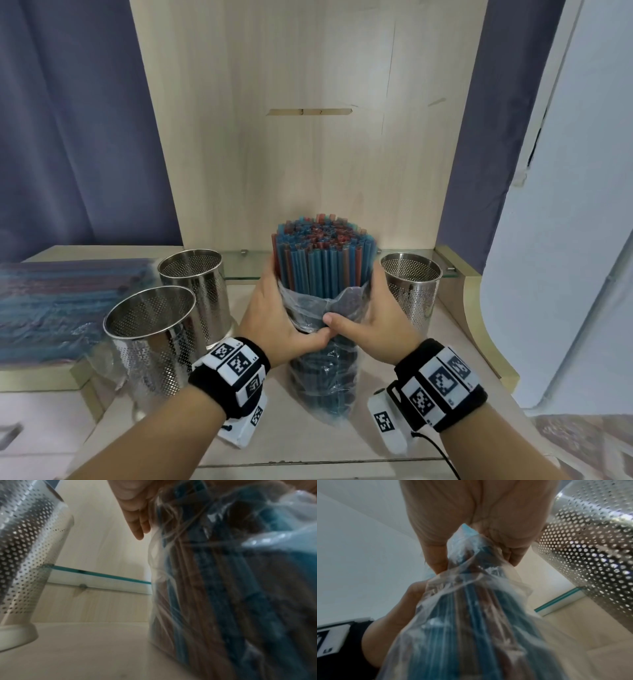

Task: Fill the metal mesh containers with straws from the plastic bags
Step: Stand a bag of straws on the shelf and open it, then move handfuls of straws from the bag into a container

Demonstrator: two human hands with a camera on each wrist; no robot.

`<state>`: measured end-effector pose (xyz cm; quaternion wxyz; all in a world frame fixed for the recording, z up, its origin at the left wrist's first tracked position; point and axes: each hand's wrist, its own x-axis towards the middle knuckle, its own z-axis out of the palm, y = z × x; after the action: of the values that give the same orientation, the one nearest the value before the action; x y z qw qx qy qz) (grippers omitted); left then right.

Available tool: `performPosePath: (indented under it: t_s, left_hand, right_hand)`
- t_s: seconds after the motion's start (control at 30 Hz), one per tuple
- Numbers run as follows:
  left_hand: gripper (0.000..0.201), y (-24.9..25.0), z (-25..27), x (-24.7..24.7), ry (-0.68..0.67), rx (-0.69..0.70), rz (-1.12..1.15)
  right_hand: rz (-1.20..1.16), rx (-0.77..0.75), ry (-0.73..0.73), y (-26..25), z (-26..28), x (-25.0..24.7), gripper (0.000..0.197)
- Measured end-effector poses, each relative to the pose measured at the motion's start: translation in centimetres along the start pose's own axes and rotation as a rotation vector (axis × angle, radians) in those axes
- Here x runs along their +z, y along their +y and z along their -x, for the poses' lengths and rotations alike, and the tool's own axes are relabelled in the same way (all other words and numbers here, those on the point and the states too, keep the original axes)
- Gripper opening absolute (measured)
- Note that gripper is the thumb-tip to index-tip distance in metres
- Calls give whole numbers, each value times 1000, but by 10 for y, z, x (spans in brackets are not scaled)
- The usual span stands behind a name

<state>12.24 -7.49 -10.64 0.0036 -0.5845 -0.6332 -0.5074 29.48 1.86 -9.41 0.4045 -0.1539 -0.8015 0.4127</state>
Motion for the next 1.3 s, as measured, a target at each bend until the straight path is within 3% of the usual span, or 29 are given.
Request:
performPosePath:
  t_s: [0.43,0.6,0.83,1.03,1.13,1.3]
  left_hand:
    - [135,-8,-7,12,95,-2,64]
    - [138,-16,-9,18,19,-56,73]
    - [131,-16,-8,21,-19,-146,46]
    - [127,-16,-8,21,-22,-183,14]
    - [116,-19,-8,22,11,-209,34]
    - [121,-19,-8,21,49,-206,20]
  right_hand:
    - [83,-14,44,1,-14,-10,79]
    - [-34,-64,160,-12,-16,-6,67]
    - [165,38,420,-7,-30,2,46]
    - [235,94,409,-8,-35,0,42]
    - [266,138,333,-10,-42,-6,44]
    - [306,122,234,-24,-46,-11,30]
